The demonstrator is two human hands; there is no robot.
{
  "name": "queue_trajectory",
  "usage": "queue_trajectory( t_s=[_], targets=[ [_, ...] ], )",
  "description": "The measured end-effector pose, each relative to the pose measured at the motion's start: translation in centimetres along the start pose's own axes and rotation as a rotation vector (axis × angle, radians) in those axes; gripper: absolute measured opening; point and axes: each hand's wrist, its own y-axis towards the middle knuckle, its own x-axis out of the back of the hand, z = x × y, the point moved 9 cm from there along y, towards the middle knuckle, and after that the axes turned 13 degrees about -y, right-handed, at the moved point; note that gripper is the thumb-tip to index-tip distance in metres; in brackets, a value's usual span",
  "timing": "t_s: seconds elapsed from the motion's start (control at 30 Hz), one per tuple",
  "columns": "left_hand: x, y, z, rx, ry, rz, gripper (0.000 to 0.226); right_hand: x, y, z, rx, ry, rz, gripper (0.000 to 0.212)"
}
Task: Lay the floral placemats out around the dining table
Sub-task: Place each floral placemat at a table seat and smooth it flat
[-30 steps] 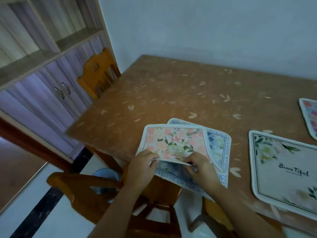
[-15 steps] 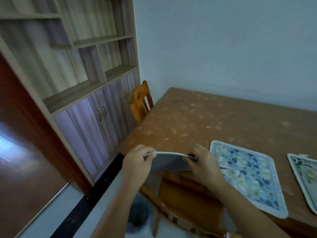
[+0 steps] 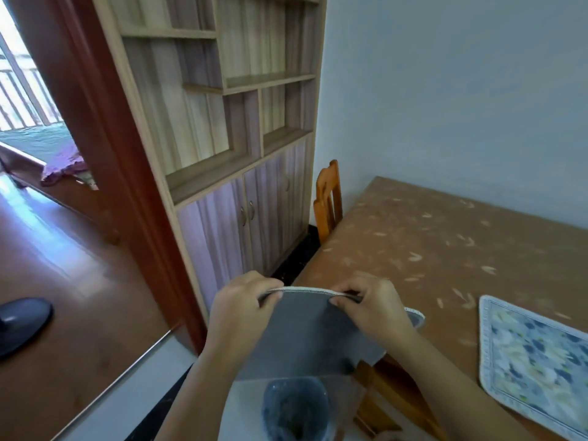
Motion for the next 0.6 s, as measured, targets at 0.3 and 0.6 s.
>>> queue_trajectory(
  t_s=[0.3, 0.6],
  targets=[
    [1.9, 11.1, 8.7, 0.049, 0.006, 0.096, 0.01, -7.4, 12.3, 1.7, 0.038, 0.043, 0.026, 0.011],
    [-1.3, 23.1, 14.7, 0.09, -0.078, 0.153, 0.012, -10.2, 22.7, -2.1, -0.074, 0.046, 0.012, 0.013]
  ],
)
